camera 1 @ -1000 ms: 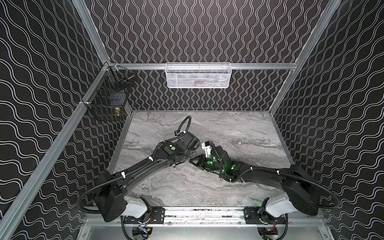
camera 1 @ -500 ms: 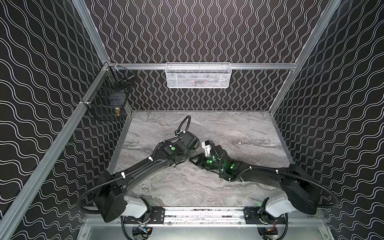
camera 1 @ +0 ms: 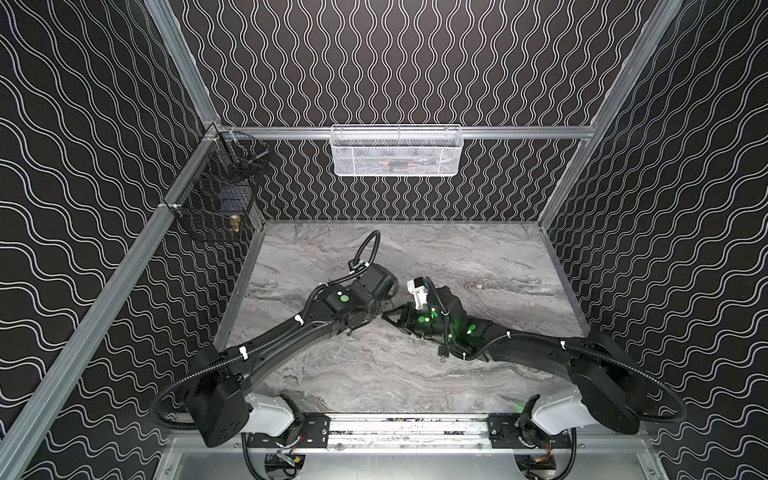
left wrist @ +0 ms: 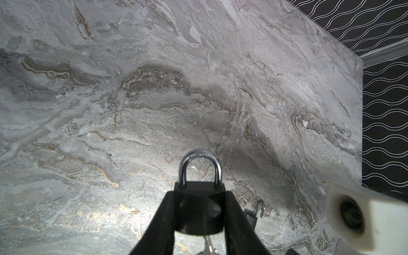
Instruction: Unlock with the key
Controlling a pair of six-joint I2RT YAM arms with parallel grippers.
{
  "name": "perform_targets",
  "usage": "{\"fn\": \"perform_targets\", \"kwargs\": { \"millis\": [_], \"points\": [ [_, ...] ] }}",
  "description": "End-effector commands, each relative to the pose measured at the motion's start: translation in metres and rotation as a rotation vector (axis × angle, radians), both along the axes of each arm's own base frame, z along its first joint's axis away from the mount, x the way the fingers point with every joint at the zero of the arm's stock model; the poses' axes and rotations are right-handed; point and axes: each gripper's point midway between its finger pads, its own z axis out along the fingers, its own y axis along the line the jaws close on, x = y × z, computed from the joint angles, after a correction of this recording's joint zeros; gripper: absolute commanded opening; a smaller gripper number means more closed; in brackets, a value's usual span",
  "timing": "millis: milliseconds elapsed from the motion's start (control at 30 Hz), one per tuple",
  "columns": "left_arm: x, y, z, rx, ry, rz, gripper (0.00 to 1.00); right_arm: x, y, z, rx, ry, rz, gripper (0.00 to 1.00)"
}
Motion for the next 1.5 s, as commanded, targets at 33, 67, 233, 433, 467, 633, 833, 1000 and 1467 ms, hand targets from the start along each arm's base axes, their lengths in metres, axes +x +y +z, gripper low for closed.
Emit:
{"fn": "perform_targets", "kwargs": {
  "millis": [33,67,233,433,467,633,833,1000,1467],
  "points": [
    [-0.004,0.01,-0.002,0.014,0.022,0.04,0.0,0.005,0.001,0.023,0.051,-0.068,-0.01,0.0],
    [-0.003,0.009,0.0,0.002,0.017,0.044,0.0,0.004,0.001,0.021,0.054,-0.064,-0.009,0.0],
    [-0.003,0.004,0.007,-0.059,0.013,0.06,0.0,0.0,0.006,0.017,0.059,-0.058,-0.002,0.0],
    [-0.007,0.003,0.01,-0.131,0.02,0.088,0.0,0.002,0.011,0.02,0.045,-0.082,-0.012,0.0],
    [-0.007,0.003,0.009,-0.137,0.023,0.092,0.0,0.002,0.011,0.021,0.045,-0.084,-0.017,0.0],
    [-0.011,-0.001,0.013,-0.186,0.028,0.093,0.0,0.006,0.012,0.024,0.036,-0.105,-0.037,0.0],
    [-0.016,-0.008,0.01,-0.211,0.058,0.061,0.0,0.012,0.017,0.034,0.014,-0.161,-0.036,0.0],
    [-0.021,-0.004,0.009,-0.198,0.063,0.049,0.0,0.018,0.014,0.047,-0.009,-0.227,-0.045,0.0],
    [-0.022,0.002,0.017,-0.161,0.041,0.018,0.0,0.003,0.003,0.078,0.057,-0.337,0.0,0.0]
  ]
}}
